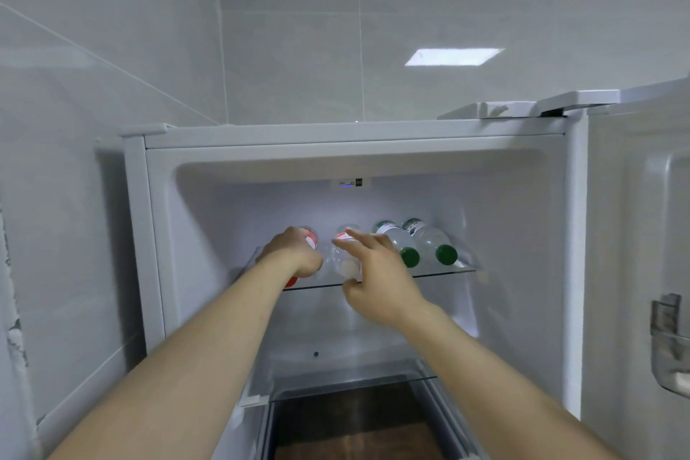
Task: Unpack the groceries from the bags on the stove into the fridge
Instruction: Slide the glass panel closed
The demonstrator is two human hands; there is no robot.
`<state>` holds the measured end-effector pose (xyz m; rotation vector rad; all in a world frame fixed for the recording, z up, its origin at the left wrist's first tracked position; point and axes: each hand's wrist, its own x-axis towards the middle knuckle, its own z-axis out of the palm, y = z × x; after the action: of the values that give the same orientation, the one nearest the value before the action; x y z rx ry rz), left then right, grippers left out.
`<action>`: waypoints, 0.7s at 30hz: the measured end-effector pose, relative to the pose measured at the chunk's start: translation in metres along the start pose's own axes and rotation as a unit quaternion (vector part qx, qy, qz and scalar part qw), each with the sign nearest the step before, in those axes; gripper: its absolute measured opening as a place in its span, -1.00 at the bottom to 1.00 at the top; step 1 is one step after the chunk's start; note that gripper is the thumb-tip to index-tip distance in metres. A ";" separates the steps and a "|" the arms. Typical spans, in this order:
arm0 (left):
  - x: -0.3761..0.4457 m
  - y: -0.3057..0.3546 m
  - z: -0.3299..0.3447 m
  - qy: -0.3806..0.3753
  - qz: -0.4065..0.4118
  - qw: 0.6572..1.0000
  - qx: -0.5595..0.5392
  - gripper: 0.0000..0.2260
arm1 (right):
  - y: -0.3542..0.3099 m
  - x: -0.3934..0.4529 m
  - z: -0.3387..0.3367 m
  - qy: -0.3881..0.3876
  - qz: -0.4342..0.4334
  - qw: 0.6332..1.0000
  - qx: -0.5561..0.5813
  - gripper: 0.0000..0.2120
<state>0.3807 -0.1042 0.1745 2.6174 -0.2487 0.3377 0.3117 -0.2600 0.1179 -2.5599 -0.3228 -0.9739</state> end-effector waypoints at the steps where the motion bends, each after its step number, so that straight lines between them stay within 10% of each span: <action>1: 0.002 0.001 0.002 -0.002 0.002 1.000 -0.005 -0.55 | 0.000 0.002 0.003 -0.014 -0.003 1.000 -0.017 -0.34; 13: 0.019 0.006 0.008 -0.009 -0.012 0.997 -0.077 -0.70 | 0.020 0.015 0.023 0.012 0.080 0.997 0.010 -0.57; 21: 0.018 0.029 0.022 -0.062 -0.035 0.948 -0.311 -0.89 | 0.020 0.014 0.028 0.036 0.063 0.997 -0.001 -0.62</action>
<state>0.3955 -0.1425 0.1738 2.0161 -0.2535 0.0496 0.3454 -0.2643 0.1028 -2.5058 -0.1384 -1.0163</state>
